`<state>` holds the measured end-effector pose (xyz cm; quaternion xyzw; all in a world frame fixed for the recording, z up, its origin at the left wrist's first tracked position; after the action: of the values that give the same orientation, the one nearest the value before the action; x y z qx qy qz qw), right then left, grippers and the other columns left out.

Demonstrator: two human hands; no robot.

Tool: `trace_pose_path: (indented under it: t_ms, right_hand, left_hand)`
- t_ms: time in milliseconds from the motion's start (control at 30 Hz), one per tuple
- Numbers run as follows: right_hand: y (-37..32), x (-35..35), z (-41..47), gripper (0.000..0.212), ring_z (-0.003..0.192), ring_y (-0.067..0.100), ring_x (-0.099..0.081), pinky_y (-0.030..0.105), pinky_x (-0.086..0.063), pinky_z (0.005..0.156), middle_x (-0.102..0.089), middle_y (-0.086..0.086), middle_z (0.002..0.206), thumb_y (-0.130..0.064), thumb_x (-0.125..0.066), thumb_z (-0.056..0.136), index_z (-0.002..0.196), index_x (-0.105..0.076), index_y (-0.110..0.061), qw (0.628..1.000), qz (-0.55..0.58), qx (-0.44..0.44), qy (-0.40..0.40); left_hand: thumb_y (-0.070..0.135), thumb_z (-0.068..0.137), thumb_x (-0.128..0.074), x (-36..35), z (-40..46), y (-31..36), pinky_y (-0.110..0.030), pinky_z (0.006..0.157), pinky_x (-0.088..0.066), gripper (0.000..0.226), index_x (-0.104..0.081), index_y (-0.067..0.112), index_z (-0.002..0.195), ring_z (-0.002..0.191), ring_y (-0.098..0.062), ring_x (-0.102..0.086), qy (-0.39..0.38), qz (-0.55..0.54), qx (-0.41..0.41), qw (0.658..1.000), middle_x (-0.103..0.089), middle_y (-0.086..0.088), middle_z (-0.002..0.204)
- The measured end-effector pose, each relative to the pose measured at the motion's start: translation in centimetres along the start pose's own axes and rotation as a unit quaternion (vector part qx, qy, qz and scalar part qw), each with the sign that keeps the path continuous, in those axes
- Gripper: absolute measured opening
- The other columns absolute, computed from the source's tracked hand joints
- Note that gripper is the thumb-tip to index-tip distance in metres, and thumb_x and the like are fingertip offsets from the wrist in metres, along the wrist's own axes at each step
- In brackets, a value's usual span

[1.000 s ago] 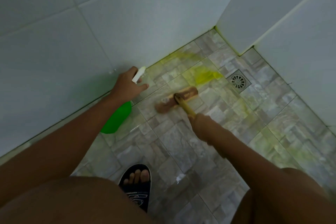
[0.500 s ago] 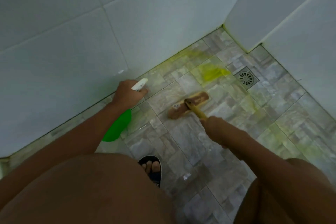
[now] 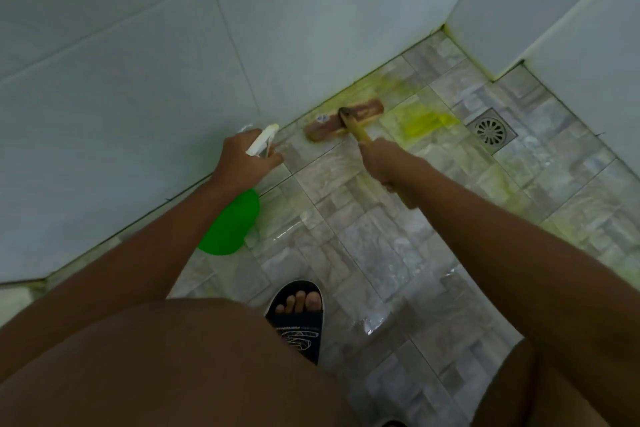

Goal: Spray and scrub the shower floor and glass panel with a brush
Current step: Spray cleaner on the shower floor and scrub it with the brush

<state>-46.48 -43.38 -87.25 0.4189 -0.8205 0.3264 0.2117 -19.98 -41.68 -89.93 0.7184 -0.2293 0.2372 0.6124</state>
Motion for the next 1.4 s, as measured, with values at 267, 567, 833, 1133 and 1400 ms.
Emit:
trace_pose_path:
  t_ms: [267,567,833,1133,1400]
  right_hand:
    - [6.6,-6.4,-7.5,0.049,0.060,0.010,-0.045,0.025,-0.037,0.049,-0.048,0.000,0.079,-0.048,-0.029,0.105,0.112,-0.052,-0.005,0.993,-0.110,0.024,-0.042]
    - [-2.3,-0.5,2.5,0.047,0.064,0.027,-0.060,0.031,-0.047,0.044,-0.057,0.014,0.093,-0.047,-0.028,0.105,0.116,-0.048,-0.006,0.994,-0.087,0.056,0.032]
    - [5.8,4.3,3.1,0.058,0.074,0.031,-0.058,0.036,-0.044,0.057,-0.061,0.022,0.106,-0.047,-0.027,0.106,0.118,-0.055,0.003,0.984,-0.168,0.037,0.048]
    - [4.4,8.6,7.5,0.051,0.062,0.028,-0.056,0.029,-0.043,0.043,-0.056,0.012,0.087,-0.048,-0.031,0.105,0.110,-0.053,-0.003,0.987,-0.136,0.025,0.086]
    - [3.7,10.7,7.8,0.047,0.089,0.035,-0.062,0.038,-0.050,0.069,-0.060,0.016,0.095,-0.037,-0.029,0.108,0.118,-0.056,0.000,0.989,-0.133,0.037,0.060]
  left_hand:
    - [0.044,0.068,-0.083,0.8,-0.9,-1.1,-0.059,0.070,-0.061,0.053,-0.069,-0.003,0.088,0.062,-0.028,-0.063,-0.012,-0.012,0.068,0.998,-0.067,-0.031,0.080]
    - [0.041,0.067,-0.084,1.6,-1.1,-0.7,-0.059,0.070,-0.062,0.050,-0.070,-0.001,0.090,0.067,-0.032,-0.068,0.019,-0.025,0.070,0.997,-0.065,-0.019,0.075]
    - [0.023,0.078,-0.089,-0.8,1.1,2.1,-0.056,0.068,-0.062,0.036,-0.069,-0.004,0.087,0.064,-0.028,-0.064,-0.008,-0.035,0.014,0.999,-0.059,-0.009,0.069]
    - [0.035,0.075,-0.091,-2.6,4.9,2.4,-0.058,0.073,-0.062,0.043,-0.070,-0.001,0.088,0.064,-0.021,-0.060,0.001,-0.067,0.034,0.997,-0.059,-0.008,0.070]
    - [0.029,0.077,-0.089,-3.3,4.5,2.3,-0.032,0.061,-0.048,0.032,-0.060,0.018,0.068,0.059,-0.014,-0.051,-0.027,-0.039,0.000,0.999,-0.058,-0.008,0.065]
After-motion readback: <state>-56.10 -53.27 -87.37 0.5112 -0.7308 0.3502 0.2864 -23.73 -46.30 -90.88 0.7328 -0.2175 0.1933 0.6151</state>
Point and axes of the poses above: each hand's wrist, its own z-axis towards the middle knuckle, its own x-axis out of the back of the hand, y = z × x, the point moved 3 cm from there along z, towards the middle knuckle
